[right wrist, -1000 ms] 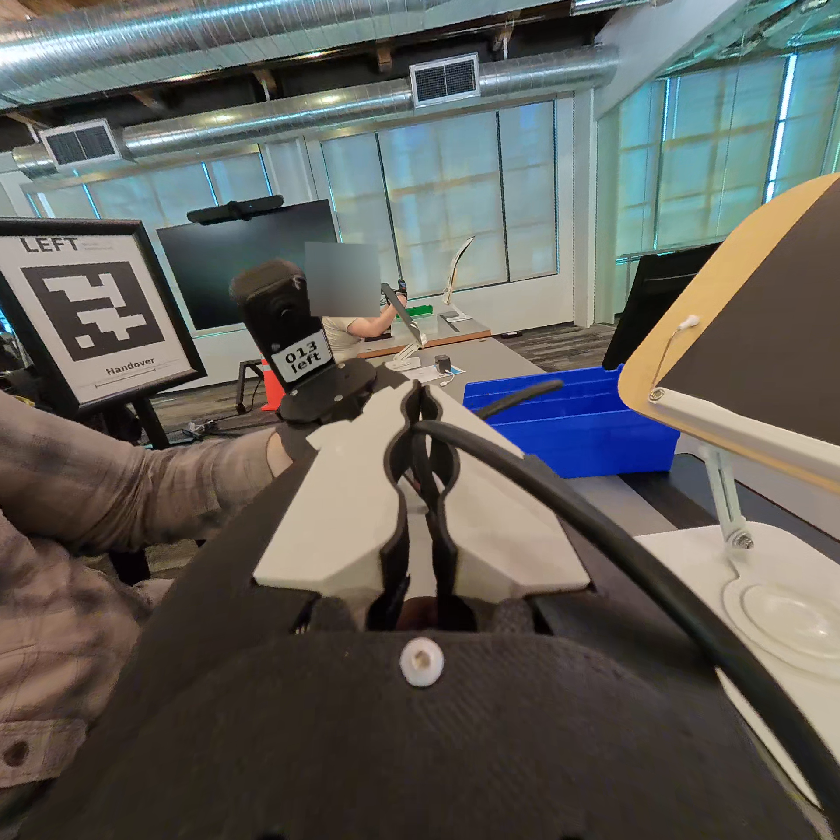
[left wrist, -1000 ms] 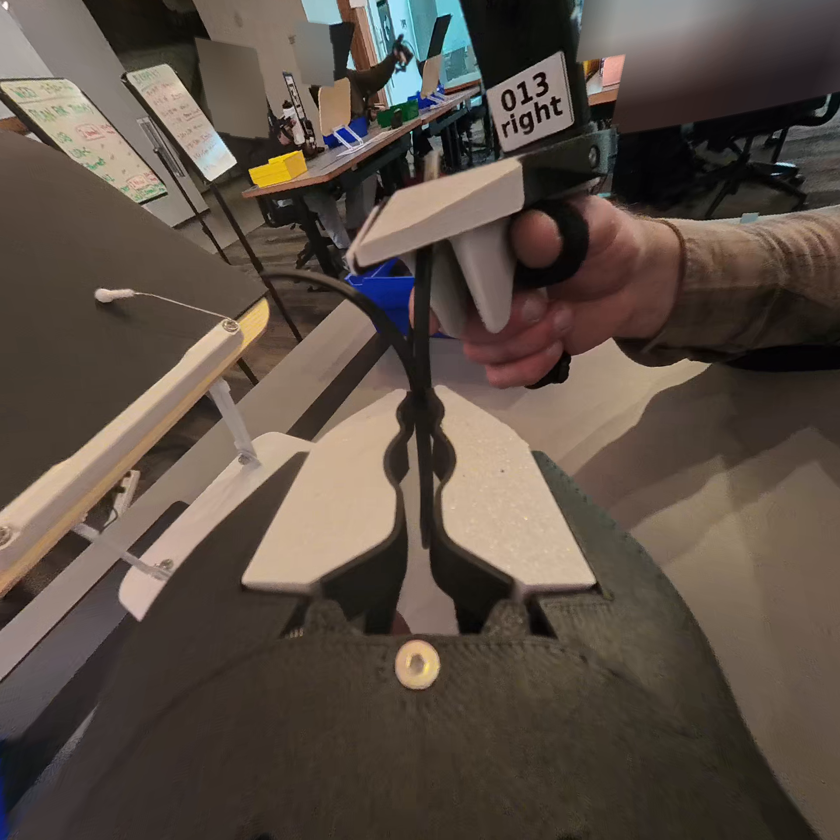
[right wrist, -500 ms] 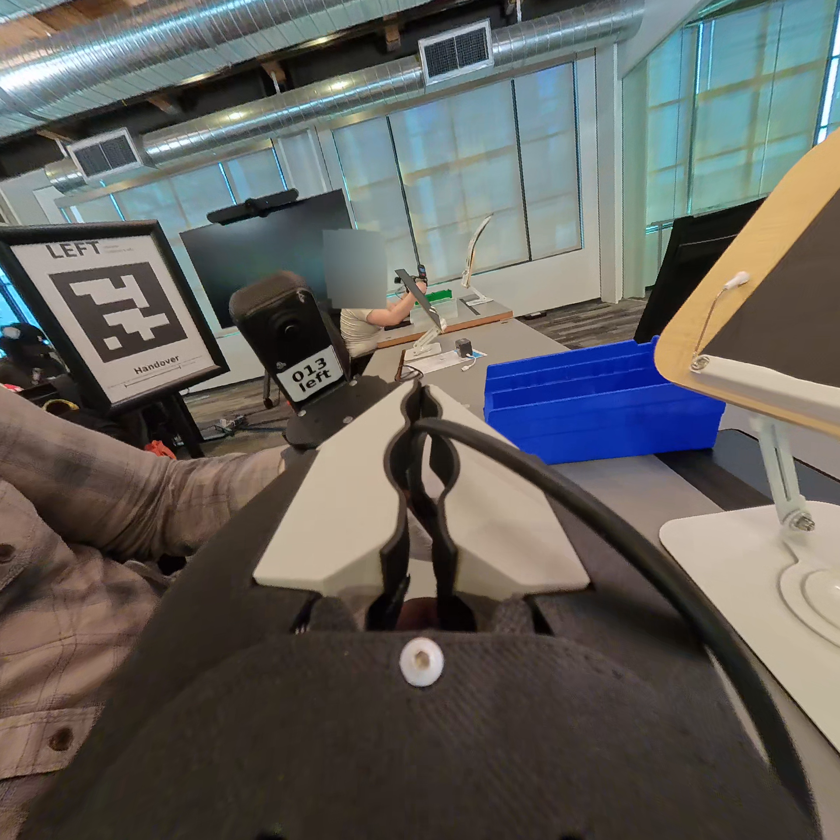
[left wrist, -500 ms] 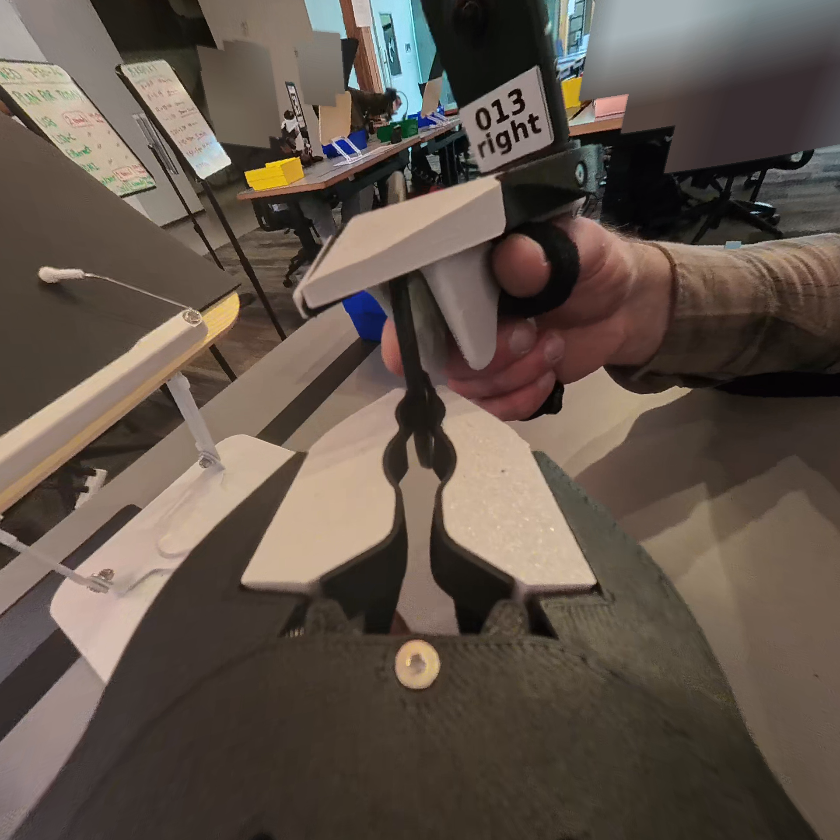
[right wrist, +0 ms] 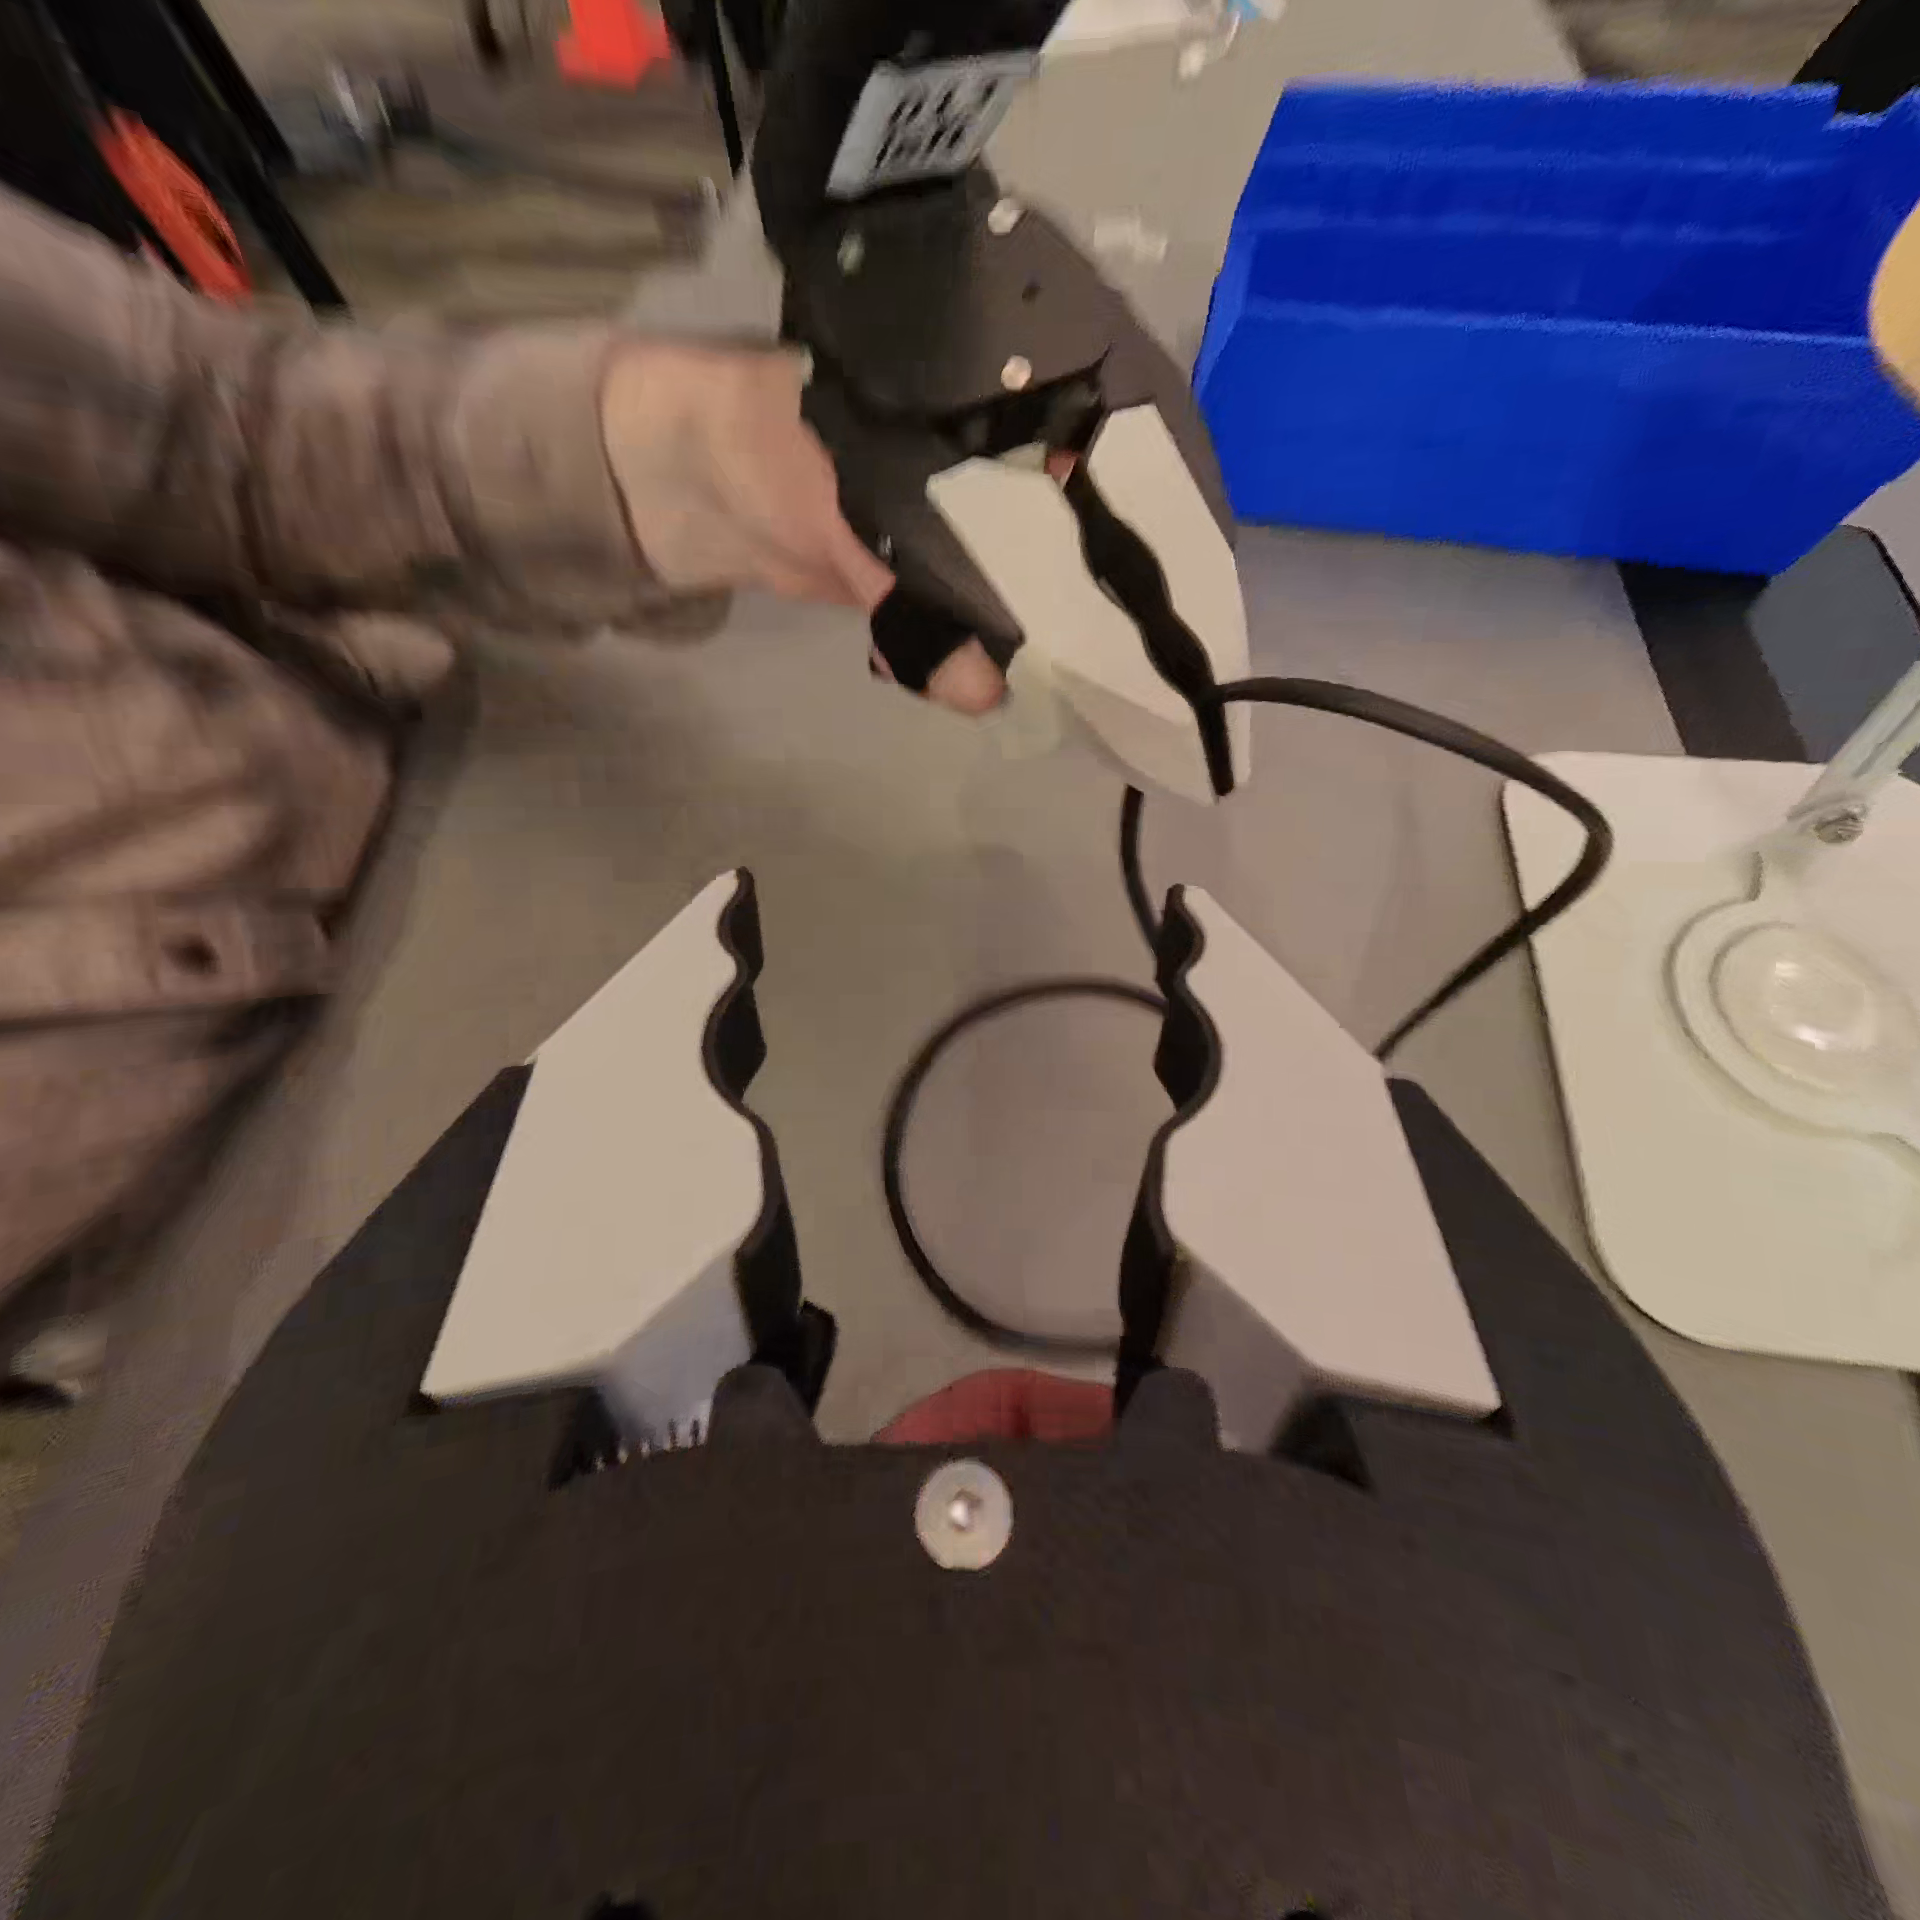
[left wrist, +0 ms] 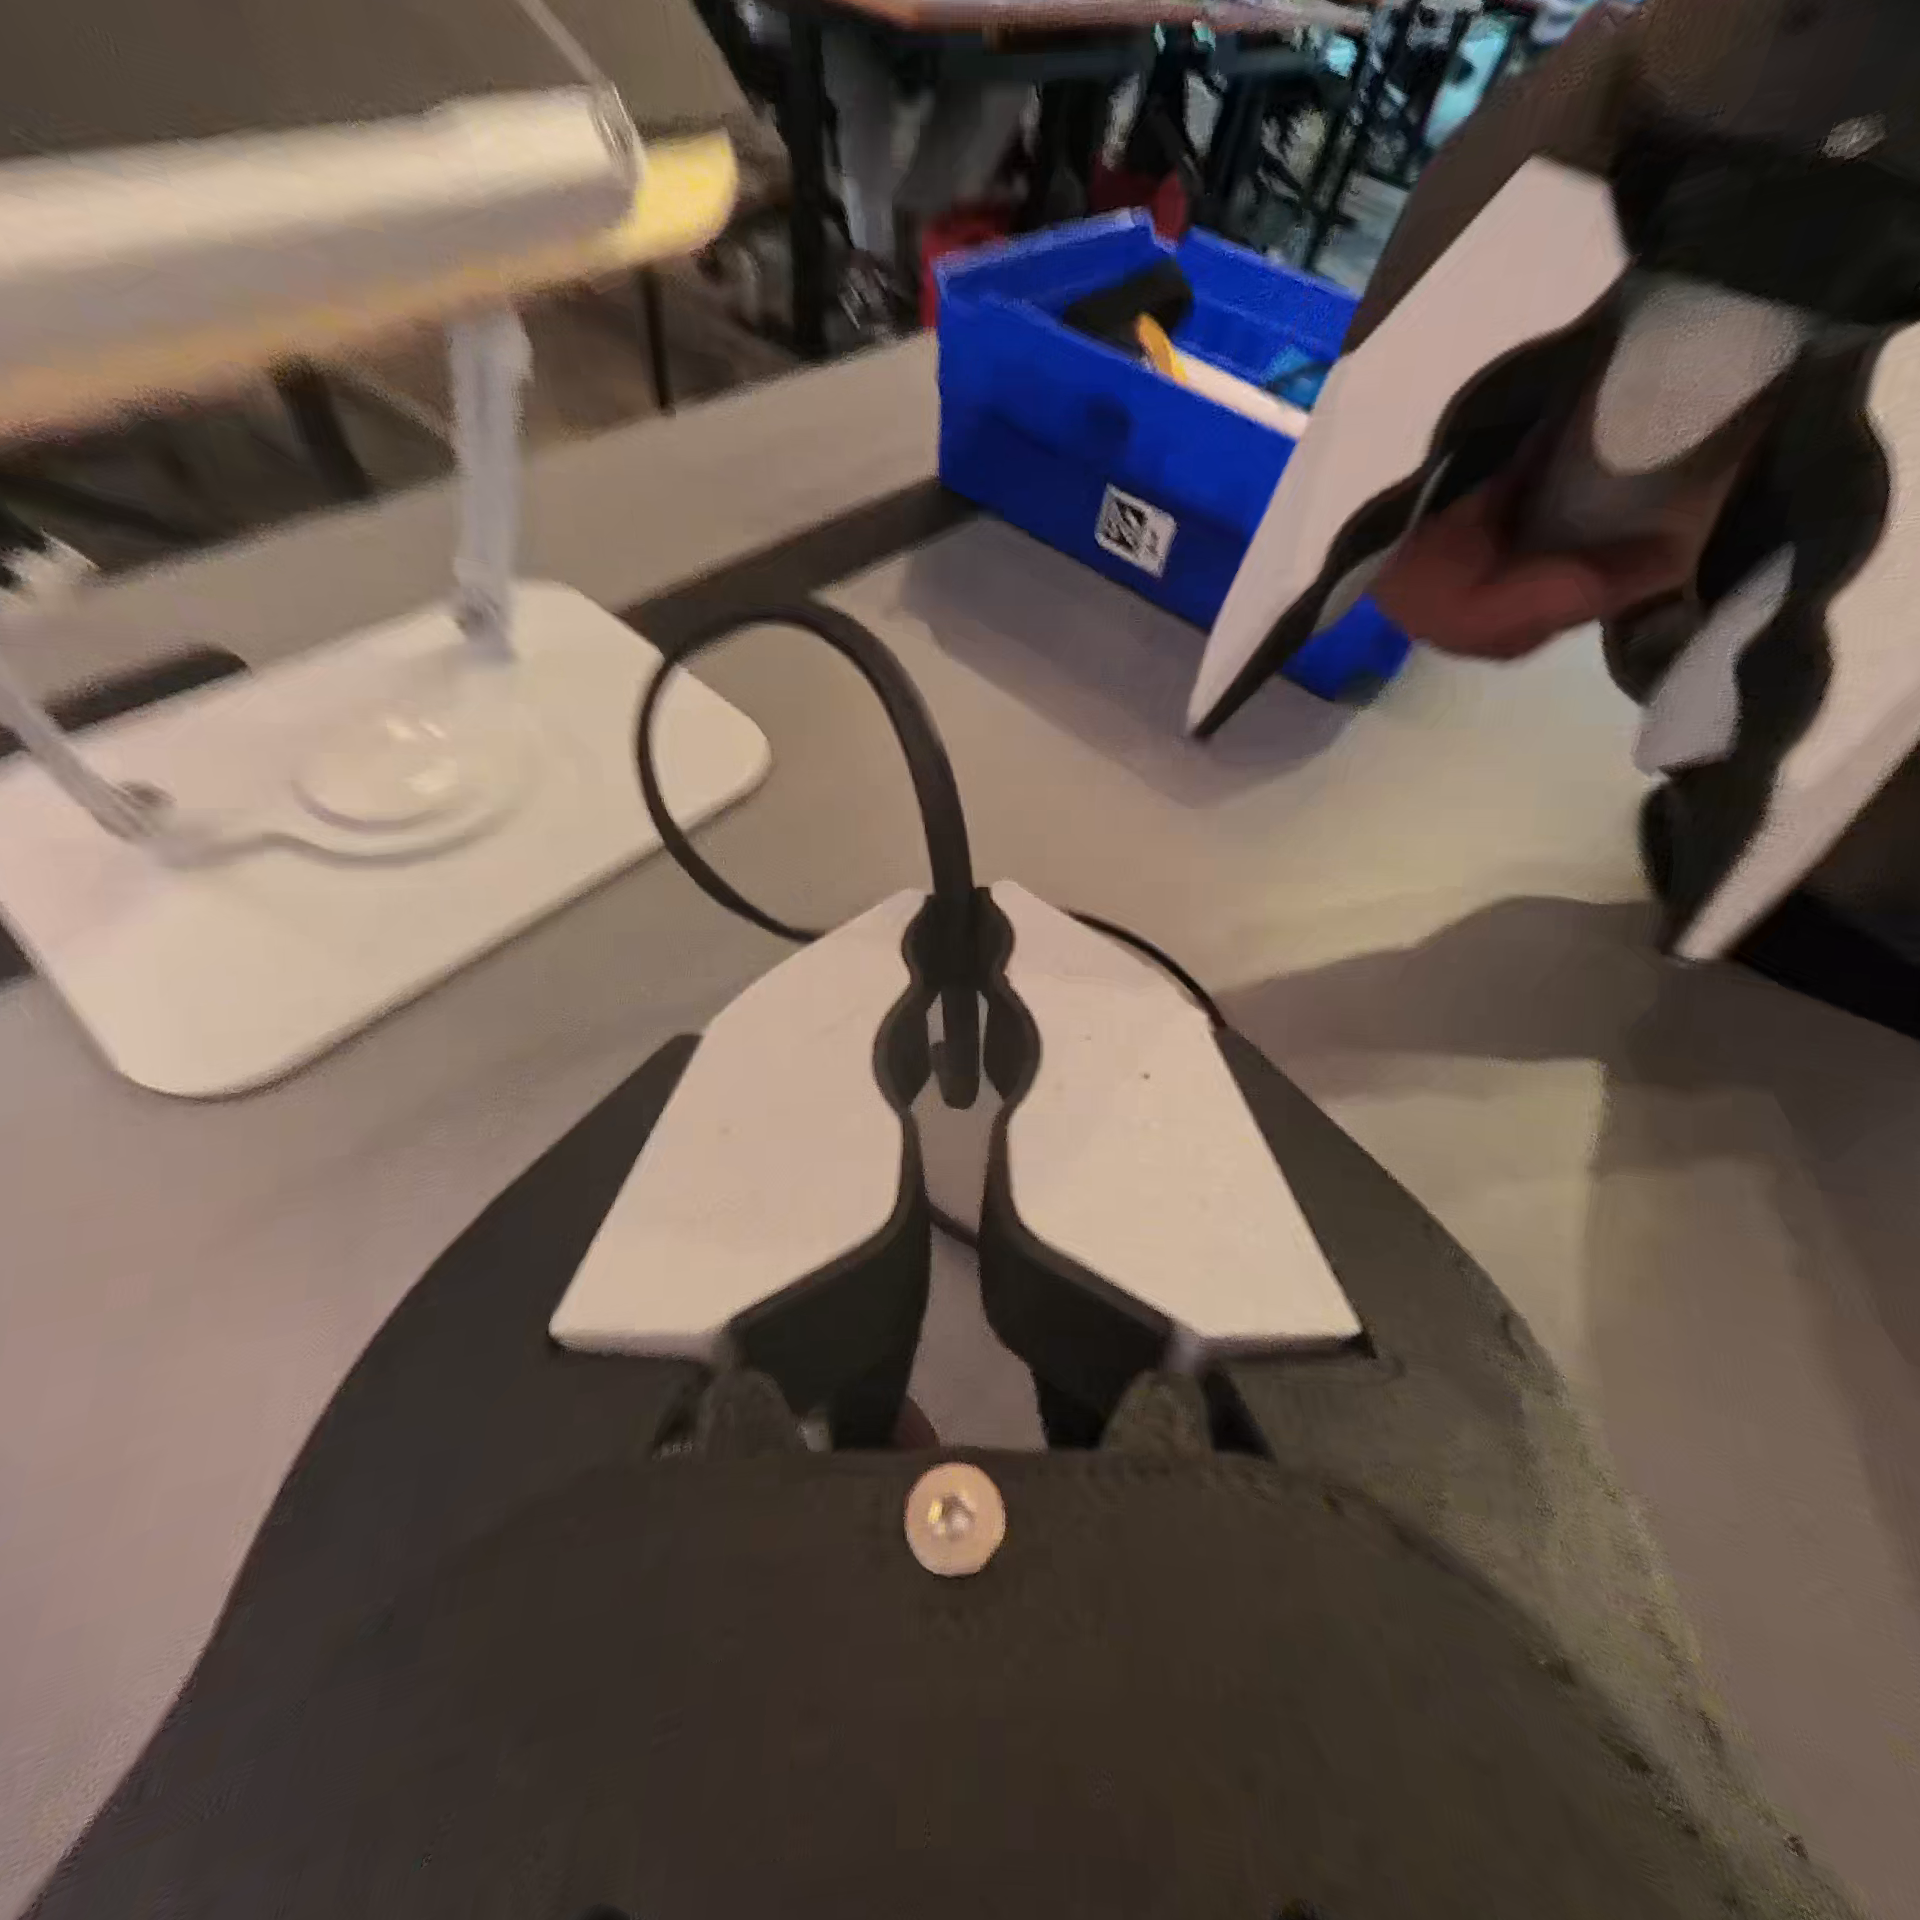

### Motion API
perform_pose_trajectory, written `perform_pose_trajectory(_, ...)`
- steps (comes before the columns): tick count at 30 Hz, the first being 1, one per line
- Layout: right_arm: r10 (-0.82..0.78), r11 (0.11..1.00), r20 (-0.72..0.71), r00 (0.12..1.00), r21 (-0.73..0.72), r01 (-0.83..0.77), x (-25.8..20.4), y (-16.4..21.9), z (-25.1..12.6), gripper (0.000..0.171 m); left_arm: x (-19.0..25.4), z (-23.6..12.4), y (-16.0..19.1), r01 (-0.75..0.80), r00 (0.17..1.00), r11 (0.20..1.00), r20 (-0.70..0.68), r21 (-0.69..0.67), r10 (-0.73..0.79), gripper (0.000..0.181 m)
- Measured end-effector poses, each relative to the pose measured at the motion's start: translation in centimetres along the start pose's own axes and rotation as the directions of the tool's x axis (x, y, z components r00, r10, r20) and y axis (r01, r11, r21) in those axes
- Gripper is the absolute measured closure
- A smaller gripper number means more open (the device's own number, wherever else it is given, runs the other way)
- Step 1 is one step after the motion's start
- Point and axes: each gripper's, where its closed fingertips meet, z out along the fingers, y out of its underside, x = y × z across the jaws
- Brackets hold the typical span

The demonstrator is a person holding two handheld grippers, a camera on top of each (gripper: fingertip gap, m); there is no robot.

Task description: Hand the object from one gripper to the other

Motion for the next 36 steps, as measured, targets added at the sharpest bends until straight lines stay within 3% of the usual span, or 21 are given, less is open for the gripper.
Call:
perform_pose_trajectory(5, -0.264, 0.942, -0.025, 0.964, -0.22, 0.252, 0.0, 4.0, -0.4, 0.117, 0.4, 1.2, 2.9, 0.178, 0.982, 0.982, -0.046, -0.061, -0.181, 0.177)
perform_pose_trajectory(8, -0.317, 0.886, 0.061, 0.947, -0.337, 0.318, -1.1, 6.9, 1.5, 0.122, 0.0, 1.4, 4.0, 0.267, 0.962, 0.962, -0.05, -0.058, -0.27, 0.177)
perform_pose_trajectory(11, -0.293, 0.863, 0.087, 0.952, -0.405, 0.303, -1.4, 8.8, 4.9, 0.12, -0.7, 0.9, 4.1, 0.323, 0.945, 0.946, -0.037, -0.026, -0.324, 0.177)
perform_pose_trajectory(13, -0.263, 0.864, 0.023, 0.965, -0.44, 0.246, -0.4, 9.6, 7.0, 0.109, -1.2, 0.6, 4.4, 0.336, 0.941, 0.941, -0.02, -0.024, -0.337, 0.177)
perform_pose_trajectory(20, -0.058, 0.909, -0.107, 0.993, -0.416, 0.009, 1.3, 10.8, 10.3, 0.104, -1.2, 0.8, 6.7, 0.416, 0.909, 0.908, -0.005, -0.05, -0.416, 0.177)
perform_pose_trajectory(26, 0.005, 0.916, -0.125, 0.992, -0.398, -0.055, 1.4, 11.3, 11.3, 0.128, -1.7, 0.9, 7.7, 0.467, 0.884, 0.883, 0.014, -0.044, -0.467, 0.177)
perform_pose_trajectory(27, 0.003, 0.92, -0.141, 0.99, -0.388, -0.059, 1.6, 11.2, 11.4, 0.146, -1.7, 0.9, 7.8, 0.469, 0.883, 0.882, 0.017, -0.043, -0.469, 0.177)
perform_pose_trajectory(29, 0.001, 0.927, -0.167, 0.986, -0.369, -0.064, 2.2, 11.1, 11.4, 0.166, -1.7, 0.8, 7.9, 0.478, 0.879, 0.878, 0.014, -0.036, -0.477, 0.177)
perform_pose_trajectory(36, -0.001, 0.951, -0.132, 0.991, -0.306, -0.039, 2.6, 10.4, 10.9, 0.17, -1.8, 0.0, 7.4, 0.469, 0.883, 0.883, 0.013, 0.018, -0.469, 0.176)
